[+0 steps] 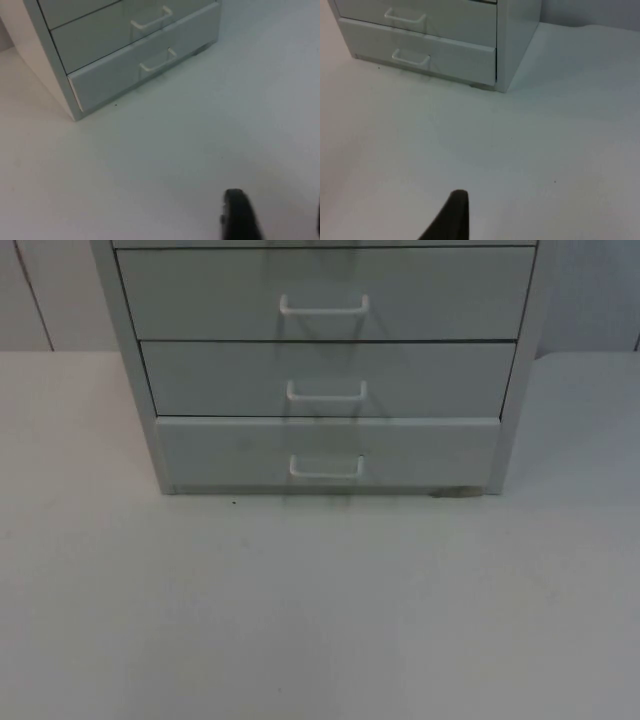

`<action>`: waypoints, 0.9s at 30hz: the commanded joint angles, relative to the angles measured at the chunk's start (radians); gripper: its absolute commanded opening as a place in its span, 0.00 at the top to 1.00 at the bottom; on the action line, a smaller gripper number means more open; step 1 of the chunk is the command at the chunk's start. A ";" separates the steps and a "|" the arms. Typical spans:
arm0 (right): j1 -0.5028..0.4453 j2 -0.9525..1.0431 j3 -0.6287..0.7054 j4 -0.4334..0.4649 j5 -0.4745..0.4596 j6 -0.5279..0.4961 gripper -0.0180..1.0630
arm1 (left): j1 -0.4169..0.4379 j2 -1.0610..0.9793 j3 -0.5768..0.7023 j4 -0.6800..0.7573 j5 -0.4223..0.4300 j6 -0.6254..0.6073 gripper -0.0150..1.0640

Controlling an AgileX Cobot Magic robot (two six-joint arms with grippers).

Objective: Open the drawer with the left hand, place the block into the drawer with the right hand, then close the drawer with the left hand.

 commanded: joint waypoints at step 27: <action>-0.002 -0.004 0.006 -0.002 -0.002 0.036 0.01 | 0.005 -0.004 0.004 -0.012 -0.009 0.004 0.01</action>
